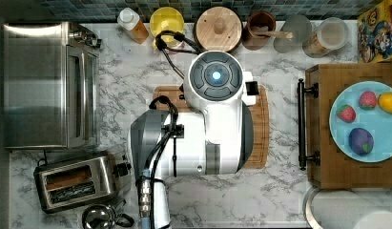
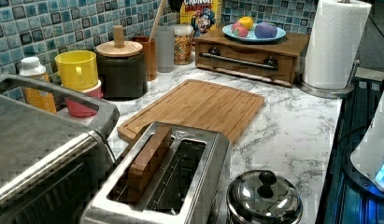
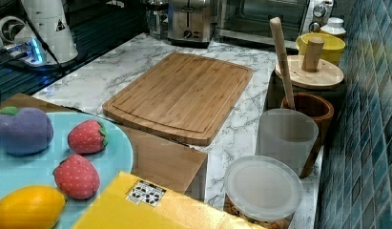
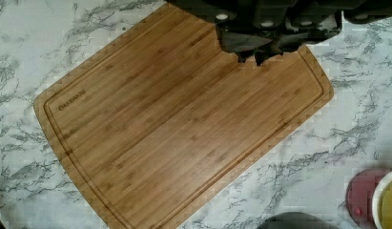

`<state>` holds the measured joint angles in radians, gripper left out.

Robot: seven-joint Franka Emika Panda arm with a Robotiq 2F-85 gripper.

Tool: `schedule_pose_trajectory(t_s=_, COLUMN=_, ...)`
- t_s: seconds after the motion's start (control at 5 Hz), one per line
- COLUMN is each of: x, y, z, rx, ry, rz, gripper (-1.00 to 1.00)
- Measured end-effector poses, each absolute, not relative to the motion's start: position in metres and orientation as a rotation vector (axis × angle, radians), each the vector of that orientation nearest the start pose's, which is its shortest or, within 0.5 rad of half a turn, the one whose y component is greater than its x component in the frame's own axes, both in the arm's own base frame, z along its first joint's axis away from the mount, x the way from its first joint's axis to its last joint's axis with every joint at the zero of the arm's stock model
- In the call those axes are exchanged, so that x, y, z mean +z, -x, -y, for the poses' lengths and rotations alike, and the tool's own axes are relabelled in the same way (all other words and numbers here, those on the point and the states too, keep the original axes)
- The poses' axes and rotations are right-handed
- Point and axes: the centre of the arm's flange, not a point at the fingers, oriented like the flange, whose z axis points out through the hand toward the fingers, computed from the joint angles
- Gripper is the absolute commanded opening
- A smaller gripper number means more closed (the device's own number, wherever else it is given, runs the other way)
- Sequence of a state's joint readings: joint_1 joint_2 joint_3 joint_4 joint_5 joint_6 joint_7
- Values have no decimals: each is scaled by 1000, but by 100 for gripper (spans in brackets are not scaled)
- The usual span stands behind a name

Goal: Turn on the toaster.

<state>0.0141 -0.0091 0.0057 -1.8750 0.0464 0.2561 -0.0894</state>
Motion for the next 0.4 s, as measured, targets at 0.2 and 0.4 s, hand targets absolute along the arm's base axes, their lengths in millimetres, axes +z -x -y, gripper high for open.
schedule_pose_trajectory(t_s=0.2, x=504, y=-554, z=-16, rx=82, ry=2931, rz=-1047, gripper=-100)
schedule_pose_trajectory(t_s=0.4, x=500, y=-553, z=-19, rx=99, ry=2931, rz=-1042, gripper=-100)
